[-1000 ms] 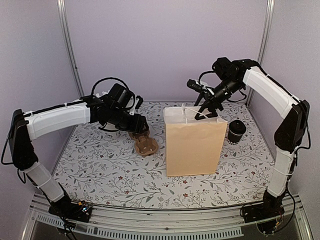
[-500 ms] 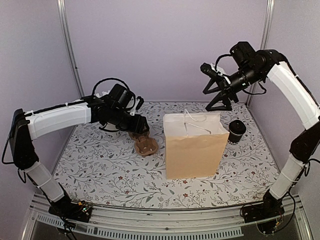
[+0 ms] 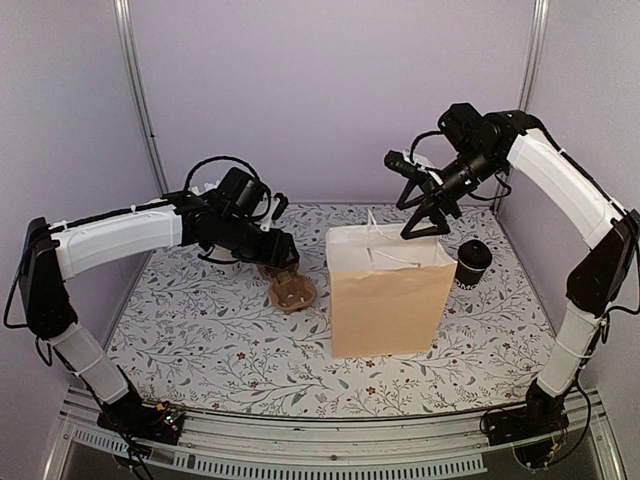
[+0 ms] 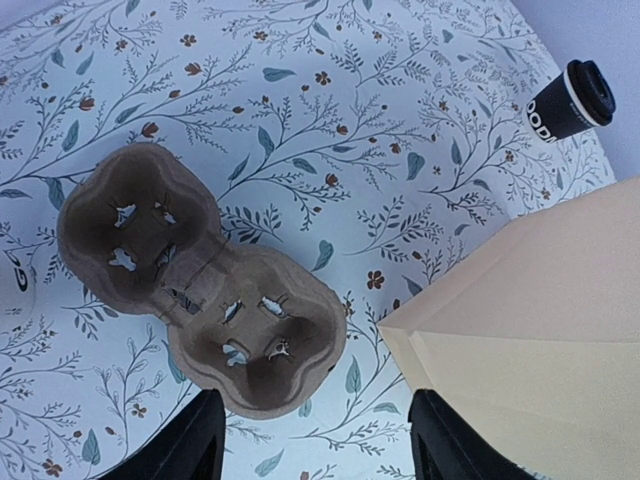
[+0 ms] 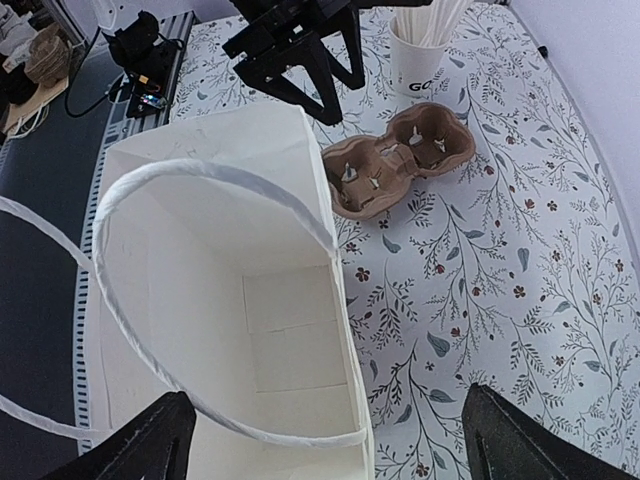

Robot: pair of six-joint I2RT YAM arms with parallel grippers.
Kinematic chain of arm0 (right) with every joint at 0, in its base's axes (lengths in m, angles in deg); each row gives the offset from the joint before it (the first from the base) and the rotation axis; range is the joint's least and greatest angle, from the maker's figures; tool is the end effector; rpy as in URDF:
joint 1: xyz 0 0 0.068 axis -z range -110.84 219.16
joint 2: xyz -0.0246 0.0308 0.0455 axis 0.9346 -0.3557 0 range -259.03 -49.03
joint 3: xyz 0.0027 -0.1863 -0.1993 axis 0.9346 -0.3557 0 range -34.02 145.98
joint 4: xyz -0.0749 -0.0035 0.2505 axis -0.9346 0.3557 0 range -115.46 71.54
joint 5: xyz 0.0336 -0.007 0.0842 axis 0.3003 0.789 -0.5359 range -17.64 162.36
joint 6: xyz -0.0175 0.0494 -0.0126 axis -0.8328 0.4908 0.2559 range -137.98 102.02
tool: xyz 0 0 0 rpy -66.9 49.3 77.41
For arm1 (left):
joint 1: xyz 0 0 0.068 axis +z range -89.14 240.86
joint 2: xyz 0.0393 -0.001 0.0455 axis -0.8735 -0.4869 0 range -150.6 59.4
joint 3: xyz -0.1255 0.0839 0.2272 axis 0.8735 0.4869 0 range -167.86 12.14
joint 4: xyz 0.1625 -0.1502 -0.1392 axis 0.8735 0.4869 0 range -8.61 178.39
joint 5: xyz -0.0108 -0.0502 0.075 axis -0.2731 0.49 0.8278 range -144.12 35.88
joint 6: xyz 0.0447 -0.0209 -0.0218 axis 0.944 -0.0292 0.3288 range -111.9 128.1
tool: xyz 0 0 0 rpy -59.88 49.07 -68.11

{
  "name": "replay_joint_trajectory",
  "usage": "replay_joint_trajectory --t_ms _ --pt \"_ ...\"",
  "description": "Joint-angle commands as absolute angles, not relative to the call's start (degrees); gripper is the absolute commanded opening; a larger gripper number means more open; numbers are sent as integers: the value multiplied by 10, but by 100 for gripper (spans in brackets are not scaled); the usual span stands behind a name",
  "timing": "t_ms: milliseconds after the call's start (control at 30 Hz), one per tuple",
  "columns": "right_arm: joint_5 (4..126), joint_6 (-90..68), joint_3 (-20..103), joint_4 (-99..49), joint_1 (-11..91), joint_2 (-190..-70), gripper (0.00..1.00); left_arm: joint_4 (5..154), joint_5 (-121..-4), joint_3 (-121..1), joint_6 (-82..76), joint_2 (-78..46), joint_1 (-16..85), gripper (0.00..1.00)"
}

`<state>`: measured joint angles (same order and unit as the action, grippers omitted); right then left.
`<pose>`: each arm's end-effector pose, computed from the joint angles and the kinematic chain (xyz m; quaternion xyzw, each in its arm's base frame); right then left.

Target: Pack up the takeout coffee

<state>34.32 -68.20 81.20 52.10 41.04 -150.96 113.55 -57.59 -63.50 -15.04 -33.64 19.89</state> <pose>0.2928 0.1814 0.3947 -0.6384 0.6687 0.2715 0.2675 0.2679 -0.2355 0.2776 0.1557 0.9250 -0.2074 0.2777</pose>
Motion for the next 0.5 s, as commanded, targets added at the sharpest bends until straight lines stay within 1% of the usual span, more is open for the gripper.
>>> replay_joint_trajectory --t_ms 0,167,300,467 --pt "338 -685 841 529 404 -1539 94 1136 -580 -648 -148 -345 207 66" --pt "338 -679 856 529 403 -1565 89 1136 -579 -645 -145 -345 208 66" --pt "341 -677 849 530 399 -1554 91 1127 -583 -634 -147 -344 208 65" --pt "351 -673 817 527 399 -1499 92 1122 -584 -626 -146 -343 208 65"
